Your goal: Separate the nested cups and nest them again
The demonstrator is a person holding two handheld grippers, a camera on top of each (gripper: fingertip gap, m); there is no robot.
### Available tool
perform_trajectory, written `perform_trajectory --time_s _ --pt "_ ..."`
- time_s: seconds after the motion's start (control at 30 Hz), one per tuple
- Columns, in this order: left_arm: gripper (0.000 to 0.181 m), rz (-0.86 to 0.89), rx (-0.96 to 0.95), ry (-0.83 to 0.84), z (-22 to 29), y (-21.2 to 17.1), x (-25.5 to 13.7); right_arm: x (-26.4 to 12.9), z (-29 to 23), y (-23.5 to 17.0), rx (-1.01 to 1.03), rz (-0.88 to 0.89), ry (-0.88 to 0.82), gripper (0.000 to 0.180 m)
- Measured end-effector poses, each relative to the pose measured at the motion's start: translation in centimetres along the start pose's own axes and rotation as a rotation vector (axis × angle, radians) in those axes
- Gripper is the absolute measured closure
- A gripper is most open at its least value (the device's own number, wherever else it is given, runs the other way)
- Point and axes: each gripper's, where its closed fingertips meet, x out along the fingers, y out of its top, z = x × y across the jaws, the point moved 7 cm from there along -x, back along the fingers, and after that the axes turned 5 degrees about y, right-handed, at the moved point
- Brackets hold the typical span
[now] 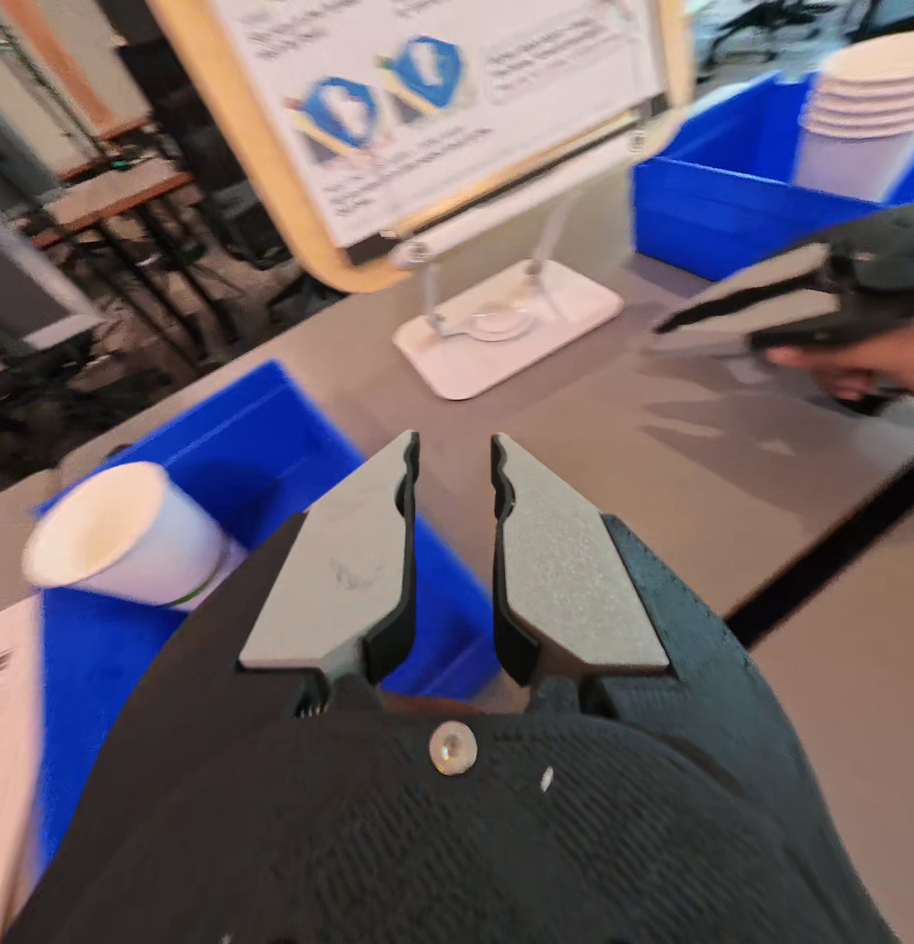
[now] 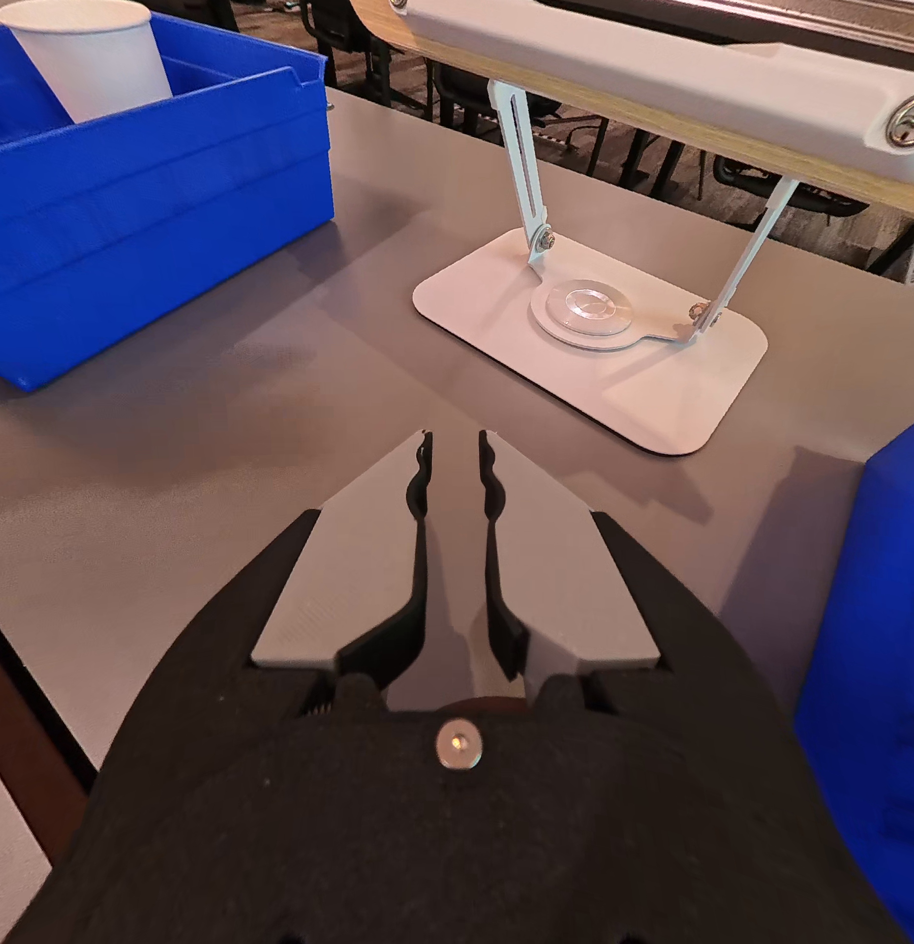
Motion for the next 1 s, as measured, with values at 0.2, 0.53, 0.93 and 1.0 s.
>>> perform_trajectory --time_s 0.2,0.53,0.93,1.0 --pt "0.153 -0.205 -0.034 0.197 -11.0 -0.9 2.3 -0.2 -0.1 0.4 0.013 0.020 0.010 0.165" --pt "0.148 -0.494 0.045 0.288 -16.4 -5.5 8.3 -0.7 0.0 1.0 0.032 0.053 0.026 0.165" --pt "0.181 -0.443 0.123 0.250 -15.5 -5.3 8.9 -1.0 0.2 1.3 0.066 0.077 0.047 0.165" --pt "0.181 -0.397 0.178 0.235 -14.4 -3.4 8.0 -1.1 0.2 1.4 0.090 0.088 0.065 0.165"
